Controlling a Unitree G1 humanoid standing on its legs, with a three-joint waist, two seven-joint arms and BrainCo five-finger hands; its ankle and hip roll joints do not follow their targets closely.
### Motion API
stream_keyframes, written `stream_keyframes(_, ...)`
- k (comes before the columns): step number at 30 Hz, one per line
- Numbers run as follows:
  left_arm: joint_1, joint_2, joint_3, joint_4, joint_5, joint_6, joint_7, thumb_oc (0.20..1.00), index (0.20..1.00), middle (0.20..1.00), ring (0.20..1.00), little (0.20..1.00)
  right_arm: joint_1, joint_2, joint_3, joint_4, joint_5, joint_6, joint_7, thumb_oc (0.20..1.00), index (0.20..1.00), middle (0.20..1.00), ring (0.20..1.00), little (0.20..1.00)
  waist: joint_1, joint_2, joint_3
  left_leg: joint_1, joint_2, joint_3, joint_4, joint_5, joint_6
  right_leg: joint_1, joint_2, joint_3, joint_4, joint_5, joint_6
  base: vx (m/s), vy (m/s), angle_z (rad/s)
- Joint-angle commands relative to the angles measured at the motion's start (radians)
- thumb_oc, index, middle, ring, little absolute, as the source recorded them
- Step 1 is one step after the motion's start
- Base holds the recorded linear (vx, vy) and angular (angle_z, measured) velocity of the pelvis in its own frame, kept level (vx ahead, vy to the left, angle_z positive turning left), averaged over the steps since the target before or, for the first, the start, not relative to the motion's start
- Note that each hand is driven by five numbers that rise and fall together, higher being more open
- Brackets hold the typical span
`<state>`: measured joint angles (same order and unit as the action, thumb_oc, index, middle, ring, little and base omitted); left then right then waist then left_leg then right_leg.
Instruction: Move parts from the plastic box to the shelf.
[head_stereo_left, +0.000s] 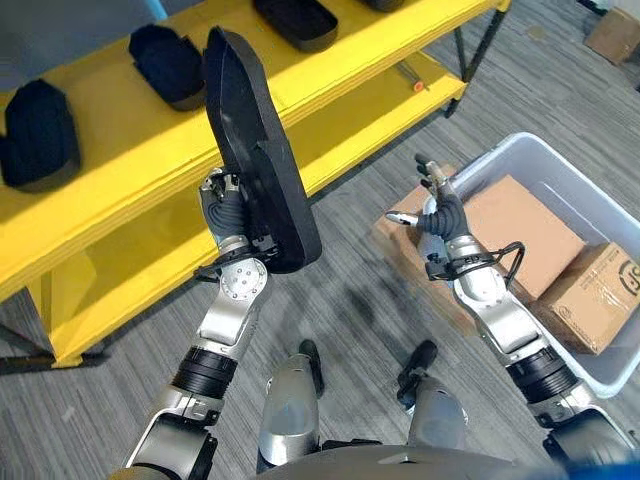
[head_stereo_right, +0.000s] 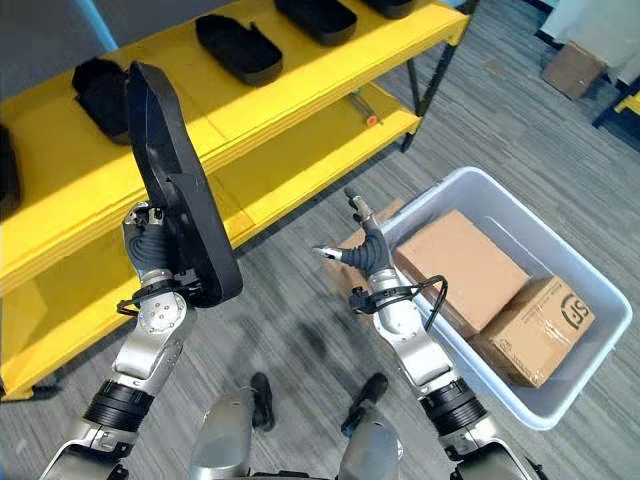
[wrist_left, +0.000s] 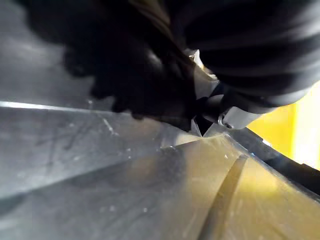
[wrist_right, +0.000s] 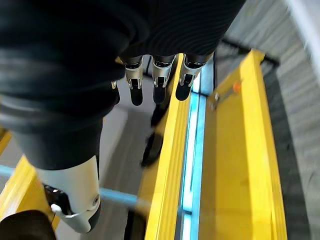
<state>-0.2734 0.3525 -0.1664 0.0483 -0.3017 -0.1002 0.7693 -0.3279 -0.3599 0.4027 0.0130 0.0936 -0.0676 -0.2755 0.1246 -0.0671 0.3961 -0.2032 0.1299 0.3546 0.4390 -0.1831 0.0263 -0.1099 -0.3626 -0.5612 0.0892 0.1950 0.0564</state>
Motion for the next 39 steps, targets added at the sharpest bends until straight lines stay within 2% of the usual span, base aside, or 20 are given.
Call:
stream_keyframes(1,0.002,0.015,0.044,-0.161,0.044,-0.048,-0.029,0.200,0.200,0.200,0.200,0.200,-0.007,-0.035,0.015,-0.107,-0.050,-0.053,0.015,1.000,1.000,1.000,1.000,1.000,-0.005,0.063,-0.044,0.150,-0.018,-0.019,-0.267,0.097,-0.026,0.105,0.004,0.004,0.030,-0.089,0.108,0.03,0.305,0.16)
stream_keyframes(3,0.006,0.018,0.045,-0.156,0.042,-0.046,-0.036,0.200,0.200,0.200,0.200,0.200,0.004,-0.032,0.020,-0.109,-0.049,-0.050,0.011,1.000,1.000,1.000,1.000,1.000,-0.004,0.062,-0.055,0.155,-0.032,-0.032,-0.279,0.093,-0.020,0.108,-0.002,0.017,0.017,-0.068,0.119,0.06,0.188,0.29)
stream_keyframes(4,0.003,0.022,0.037,-0.143,0.029,-0.044,-0.055,0.200,0.200,0.200,0.200,0.200,0.027,-0.030,0.026,-0.108,-0.048,-0.052,-0.011,1.000,1.000,1.000,1.000,1.000,-0.012,0.061,-0.073,0.158,-0.062,-0.073,-0.295,0.085,-0.005,0.104,0.006,0.077,0.022,-0.059,0.130,0.11,0.205,0.39)
stream_keyframes(6,-0.003,0.022,0.028,-0.131,0.026,-0.042,-0.068,0.200,0.200,0.200,0.200,0.200,0.045,-0.034,0.025,-0.108,-0.044,-0.052,-0.027,1.000,1.000,1.000,1.000,1.000,-0.023,0.062,-0.091,0.161,-0.085,-0.116,-0.311,0.084,0.005,0.100,0.028,0.142,0.041,-0.083,0.128,0.15,0.170,0.69)
stream_keyframes(8,-0.013,0.012,0.005,-0.109,0.017,-0.047,-0.089,0.200,0.200,0.200,0.200,0.200,0.080,-0.044,0.020,-0.112,-0.034,-0.048,-0.057,1.000,1.000,1.000,1.000,1.000,-0.055,0.062,-0.114,0.158,-0.122,-0.187,-0.339,0.106,0.030,0.075,0.085,0.262,0.059,-0.106,0.109,0.22,0.132,0.96)
stream_keyframes(9,-0.011,-0.002,-0.019,-0.095,0.008,-0.039,-0.117,0.200,0.200,0.200,0.200,0.200,0.128,-0.053,0.010,-0.121,-0.024,-0.045,-0.083,1.000,1.000,1.000,1.000,1.000,-0.089,0.057,-0.138,0.174,-0.153,-0.273,-0.370,0.110,0.049,0.053,0.164,0.403,0.106,-0.150,0.104,0.24,0.087,1.06)
stream_keyframes(10,-0.010,-0.005,-0.022,-0.094,0.008,-0.039,-0.116,0.200,0.200,0.200,0.200,0.200,0.134,-0.054,0.009,-0.122,-0.022,-0.046,-0.081,1.000,1.000,1.000,1.000,1.000,-0.092,0.056,-0.143,0.173,-0.157,-0.283,-0.376,0.115,0.051,0.048,0.177,0.419,0.109,-0.152,0.102,0.32,0.072,1.51)
stream_keyframes(11,0.003,-0.017,-0.030,-0.096,0.017,-0.041,-0.110,0.200,0.200,0.200,0.200,0.200,0.154,-0.058,-0.003,-0.132,-0.019,-0.039,-0.070,1.000,1.000,1.000,1.000,1.000,-0.102,0.049,-0.154,0.188,-0.171,-0.315,-0.400,0.124,0.055,0.044,0.226,0.448,0.120,-0.174,0.098,0.21,0.064,2.04)
stream_keyframes(13,0.038,-0.034,-0.030,-0.112,0.019,-0.041,-0.096,0.200,0.200,0.200,0.200,0.200,0.175,-0.062,-0.019,-0.132,-0.022,-0.041,-0.035,1.000,1.000,1.000,1.000,1.000,-0.101,0.040,-0.171,0.213,-0.189,-0.338,-0.440,0.143,0.047,0.047,0.297,0.434,0.105,-0.200,0.073,0.23,0.071,1.34)
stream_keyframes(15,0.069,-0.054,-0.029,-0.123,0.015,-0.051,-0.071,0.200,0.200,0.200,0.200,0.200,0.183,-0.072,-0.019,-0.127,-0.017,-0.035,-0.011,1.000,1.000,1.000,1.000,1.000,-0.112,0.035,-0.177,0.250,-0.206,-0.354,-0.477,0.161,0.039,0.046,0.359,0.443,0.067,-0.194,0.052,0.20,0.042,0.06)
stream_keyframes(17,0.080,-0.065,-0.030,-0.135,0.007,-0.041,-0.052,0.200,0.200,0.200,0.200,0.200,0.185,-0.073,-0.017,-0.107,-0.016,-0.046,0.002,1.000,1.000,1.000,1.000,1.000,-0.128,0.038,-0.184,0.269,-0.214,-0.369,-0.483,0.164,0.036,0.044,0.384,0.476,0.042,-0.195,0.041,0.17,-0.015,-0.11)
stream_keyframes(20,0.084,-0.075,-0.036,-0.127,0.000,-0.053,-0.044,0.200,0.200,0.200,0.200,0.200,0.173,-0.081,-0.019,-0.065,-0.012,-0.077,0.013,1.000,1.000,1.000,1.000,1.000,-0.134,0.036,-0.189,0.263,-0.223,-0.357,-0.431,0.141,0.036,0.052,0.388,0.492,0.012,-0.183,0.036,0.11,-0.075,0.13)
stream_keyframes(25,0.088,-0.070,-0.035,-0.122,-0.036,-0.045,-0.061,0.200,0.200,0.200,0.200,0.200,0.168,-0.087,-0.024,-0.067,-0.006,-0.064,0.007,1.000,1.000,1.000,1.000,1.000,-0.137,0.035,-0.188,0.244,-0.228,-0.326,-0.351,0.115,0.034,0.071,0.390,0.488,0.029,-0.197,0.023,0.07,-0.056,0.22)
stream_keyframes(28,0.078,-0.074,-0.033,-0.105,-0.072,-0.028,-0.090,0.200,0.200,0.200,0.200,0.200,0.194,-0.093,-0.053,-0.076,0.001,-0.042,0.000,1.000,1.000,1.000,1.000,1.000,-0.172,0.031,-0.197,0.242,-0.179,-0.197,-0.268,0.084,0.016,0.098,0.371,0.447,0.043,-0.217,0.010,0.10,-0.059,0.40)
stream_keyframes(32,0.062,-0.081,-0.033,-0.090,-0.079,-0.011,-0.089,0.200,0.200,0.200,0.200,0.200,0.215,-0.104,-0.078,-0.067,0.006,-0.039,0.022,1.000,1.000,1.000,1.000,1.000,-0.202,0.027,-0.202,0.238,-0.093,-0.158,-0.243,0.100,-0.015,0.111,0.361,0.435,0.066,-0.239,-0.010,0.06,0.016,0.56)
stream_keyframes(33,0.064,-0.082,-0.028,-0.090,-0.088,-0.009,-0.087,0.200,0.200,0.200,0.200,0.200,0.225,-0.115,-0.095,-0.071,0.002,-0.037,0.044,1.000,1.000,1.000,1.000,1.000,-0.213,0.032,-0.206,0.239,-0.049,-0.160,-0.269,0.134,-0.038,0.115,0.356,0.436,0.075,-0.254,-0.016,0.04,0.198,0.16)
stream_keyframes(34,0.079,-0.082,-0.015,-0.088,-0.105,-0.023,-0.098,0.200,0.200,0.200,0.200,0.200,0.234,-0.131,-0.110,-0.072,-0.002,-0.037,0.065,1.000,1.000,1.000,1.000,1.000,-0.223,0.045,-0.207,0.240,0.028,-0.175,-0.338,0.228,-0.082,0.119,0.348,0.435,0.090,-0.280,-0.025,0.04,0.239,0.07)
stream_keyframes(37,0.108,-0.076,-0.001,-0.089,-0.113,-0.050,-0.109,0.200,0.200,0.200,0.200,0.200,0.245,-0.148,-0.119,-0.081,0.003,-0.037,0.079,1.000,1.000,1.000,1.000,1.000,-0.234,0.048,-0.207,0.245,0.128,-0.180,-0.390,0.325,-0.110,0.114,0.321,0.421,0.116,-0.305,-0.034,0.00,0.242,0.20)
stream_keyframes(38,0.119,-0.067,0.007,-0.088,-0.128,-0.060,-0.109,0.200,0.200,0.200,0.200,0.200,0.247,-0.164,-0.122,-0.086,0.014,-0.038,0.085,1.000,1.000,1.000,1.000,1.000,-0.242,0.052,-0.206,0.255,0.187,-0.174,-0.431,0.374,-0.122,0.103,0.298,0.409,0.141,-0.323,-0.035,-0.04,0.288,0.30)
stream_keyframes(39,0.120,-0.065,0.008,-0.082,-0.135,-0.066,-0.109,0.200,0.200,0.200,0.200,0.200,0.244,-0.170,-0.125,-0.086,0.020,-0.039,0.089,1.000,1.000,1.000,1.000,1.000,-0.246,0.054,-0.204,0.258,0.207,-0.170,-0.449,0.395,-0.128,0.099,0.288,0.402,0.152,-0.331,-0.036,-0.04,0.353,0.16)
